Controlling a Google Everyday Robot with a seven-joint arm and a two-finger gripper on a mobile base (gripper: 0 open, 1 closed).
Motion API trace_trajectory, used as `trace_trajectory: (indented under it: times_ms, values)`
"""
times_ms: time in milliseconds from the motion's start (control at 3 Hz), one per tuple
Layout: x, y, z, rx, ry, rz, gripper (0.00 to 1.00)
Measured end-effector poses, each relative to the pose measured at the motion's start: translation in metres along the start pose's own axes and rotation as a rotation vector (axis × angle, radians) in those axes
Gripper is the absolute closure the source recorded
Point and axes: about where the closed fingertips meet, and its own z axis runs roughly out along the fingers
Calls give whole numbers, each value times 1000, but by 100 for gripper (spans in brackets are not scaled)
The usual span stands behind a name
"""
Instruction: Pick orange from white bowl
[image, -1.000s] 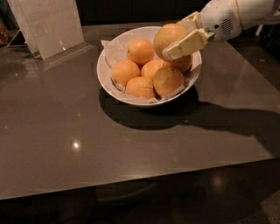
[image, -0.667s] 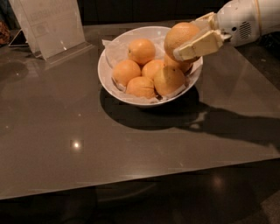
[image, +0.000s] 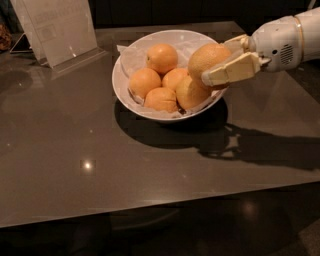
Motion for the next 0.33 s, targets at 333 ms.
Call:
trace_trajectory:
  times_ms: [333]
  values:
    - [6,4,4,-42,-4,9,100]
